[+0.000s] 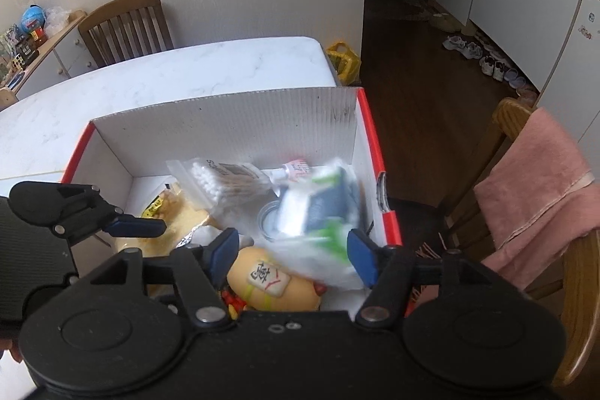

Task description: Organize objects

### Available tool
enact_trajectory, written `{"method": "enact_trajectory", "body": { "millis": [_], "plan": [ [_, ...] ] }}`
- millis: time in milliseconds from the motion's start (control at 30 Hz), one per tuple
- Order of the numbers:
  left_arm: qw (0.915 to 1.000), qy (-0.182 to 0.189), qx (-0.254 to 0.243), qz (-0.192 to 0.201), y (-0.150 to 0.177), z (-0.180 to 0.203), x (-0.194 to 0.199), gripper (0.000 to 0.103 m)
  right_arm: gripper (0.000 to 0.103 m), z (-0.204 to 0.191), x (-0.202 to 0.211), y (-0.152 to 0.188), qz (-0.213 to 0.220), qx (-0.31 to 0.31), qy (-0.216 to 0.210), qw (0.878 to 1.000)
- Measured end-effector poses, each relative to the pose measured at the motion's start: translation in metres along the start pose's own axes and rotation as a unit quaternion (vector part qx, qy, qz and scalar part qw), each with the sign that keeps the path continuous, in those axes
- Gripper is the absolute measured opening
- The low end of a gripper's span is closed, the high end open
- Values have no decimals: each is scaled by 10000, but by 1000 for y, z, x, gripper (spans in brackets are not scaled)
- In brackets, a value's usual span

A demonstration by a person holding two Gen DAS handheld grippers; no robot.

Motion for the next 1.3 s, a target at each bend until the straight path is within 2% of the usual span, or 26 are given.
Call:
{"method": "enact_trajectory", "body": {
  "millis": [600,700,833,900,1033,1067,1100,1233,1267,1300],
  "plan": [
    [9929,58,628,1013,23,-17,76,66,74,-32,55,21,458,240,-246,9984],
    [9904,71,717,1177,30,-20,89,76,77,-36,64,27,588,199,-327,9975],
    [9875,29,852,1325,40,-24,101,78,83,-40,77,34,813,149,-430,9957],
    [9861,16,939,1374,45,-26,106,83,88,-43,82,39,929,128,-489,9944],
    [9830,-25,1097,1472,56,-28,118,84,100,-52,94,48,1212,178,-481,9913],
    [9823,-35,1120,1498,58,-28,121,88,102,-55,96,51,1278,212,-463,9905],
    [9816,-14,1148,1528,60,-28,124,93,102,-57,99,53,1337,248,-465,9896],
    [9775,14,1296,1661,70,-30,136,96,103,-66,107,61,1520,275,-485,9868],
    [9765,32,1336,1693,73,-30,139,103,103,-67,109,62,1551,274,-481,9864],
    [9748,47,1370,1757,76,-30,143,103,103,-69,110,64,1585,272,-468,9859]
  ]
}}
Point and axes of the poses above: each gripper's, at about its wrist camera, not at the fingertips, and x roughly against the way its jaws point, z to its right, y to its underside, the point moved 1 cm from there along -x, roughly the way its jaws point, and after that the axes turned 2 degrees about -z, right-handed, at the moved point
